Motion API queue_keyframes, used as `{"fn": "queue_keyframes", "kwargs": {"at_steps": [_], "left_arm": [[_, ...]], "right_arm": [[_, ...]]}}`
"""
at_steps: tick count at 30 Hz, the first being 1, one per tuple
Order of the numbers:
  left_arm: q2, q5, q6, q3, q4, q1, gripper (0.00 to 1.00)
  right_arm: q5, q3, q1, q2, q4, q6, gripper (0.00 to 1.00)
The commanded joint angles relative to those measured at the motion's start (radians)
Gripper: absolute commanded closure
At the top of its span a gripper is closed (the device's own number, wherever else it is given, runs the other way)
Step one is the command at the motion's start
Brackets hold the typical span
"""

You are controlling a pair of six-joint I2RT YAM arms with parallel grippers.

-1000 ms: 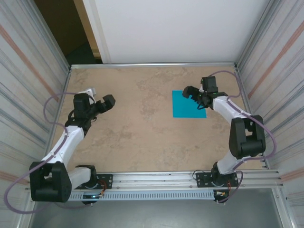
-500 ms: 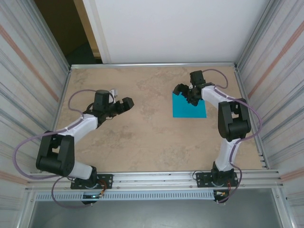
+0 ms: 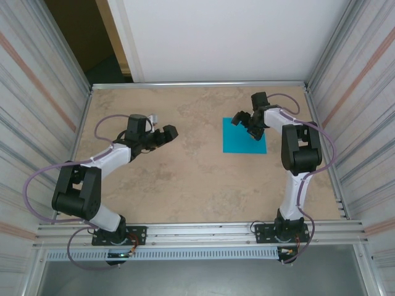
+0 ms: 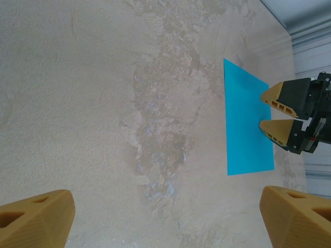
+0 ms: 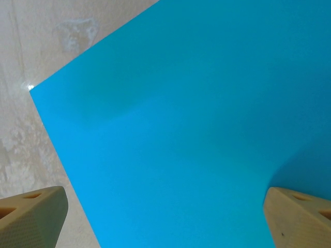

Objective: Fold a paper plane with a square sheet of paper (pick it up from the middle)
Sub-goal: Move the square sheet of paper to the center of the table, then rotate the square sheet of paper at the center of the table.

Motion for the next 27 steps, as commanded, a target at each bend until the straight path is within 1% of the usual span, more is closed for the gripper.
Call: {"fn": "queue_keyframes", "kwargs": {"at_steps": [1, 6, 8, 13, 16, 17, 20, 23, 27], "left_arm": [[0.001, 0.009, -0.002, 0.028, -0.012, -0.007, 0.06], [-0.006, -0.013, 0.001, 0.024, -0.027, -0.007, 0.03], [-0.008, -0.021, 0.000, 0.021, -0.030, -0.006, 0.03], [-0.002, -0.031, -0.006, 0.019, -0.037, -0.007, 0.02], [0.007, -0.029, -0.017, 0.020, -0.035, -0.006, 0.02], [0.011, -0.023, -0.020, 0.022, -0.034, -0.006, 0.02], [0.016, -0.003, -0.036, 0.026, -0.041, -0.008, 0.04], [0.013, 0.018, -0.061, 0.036, -0.070, -0.024, 0.06], [0.021, 0.036, -0.101, 0.054, -0.131, -0.093, 0.12]], "right_arm": [[-0.007, -0.030, 0.034, 0.038, -0.057, 0.045, 0.04], [0.027, -0.089, 0.122, 0.019, -0.067, 0.123, 0.04], [0.015, -0.131, 0.167, 0.001, -0.048, 0.166, 0.04], [-0.013, -0.260, 0.336, -0.077, 0.038, 0.339, 0.04], [-0.030, -0.287, 0.422, -0.125, 0.064, 0.433, 0.05], [-0.035, -0.288, 0.435, -0.144, 0.071, 0.439, 0.06], [-0.032, -0.287, 0.421, -0.239, 0.078, 0.421, 0.07], [-0.041, -0.289, 0.354, -0.327, 0.067, 0.333, 0.07], [-0.114, -0.312, 0.250, -0.336, 0.009, 0.174, 0.13]]}}
